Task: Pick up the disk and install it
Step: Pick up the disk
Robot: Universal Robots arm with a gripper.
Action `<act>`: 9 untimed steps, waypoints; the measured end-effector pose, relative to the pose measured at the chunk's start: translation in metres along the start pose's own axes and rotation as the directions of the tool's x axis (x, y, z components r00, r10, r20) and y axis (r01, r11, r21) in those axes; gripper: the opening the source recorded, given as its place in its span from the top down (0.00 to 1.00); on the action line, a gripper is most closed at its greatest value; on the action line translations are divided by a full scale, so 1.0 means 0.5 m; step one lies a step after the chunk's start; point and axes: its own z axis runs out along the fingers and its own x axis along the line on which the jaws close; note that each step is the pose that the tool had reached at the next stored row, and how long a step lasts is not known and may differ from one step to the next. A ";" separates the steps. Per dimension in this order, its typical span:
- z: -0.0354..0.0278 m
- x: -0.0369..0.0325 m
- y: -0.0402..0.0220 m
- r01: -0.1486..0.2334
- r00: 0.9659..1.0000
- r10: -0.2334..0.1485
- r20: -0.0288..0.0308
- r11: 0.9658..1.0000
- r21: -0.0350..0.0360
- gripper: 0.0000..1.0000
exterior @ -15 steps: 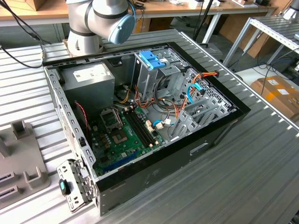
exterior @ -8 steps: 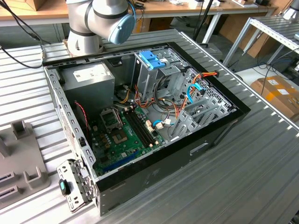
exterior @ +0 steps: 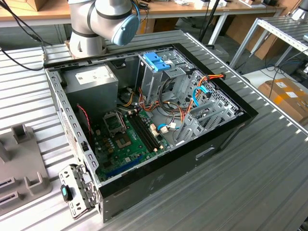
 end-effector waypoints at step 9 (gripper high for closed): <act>0.000 -0.003 0.001 0.130 0.992 -0.130 -0.005 0.992 0.001 0.89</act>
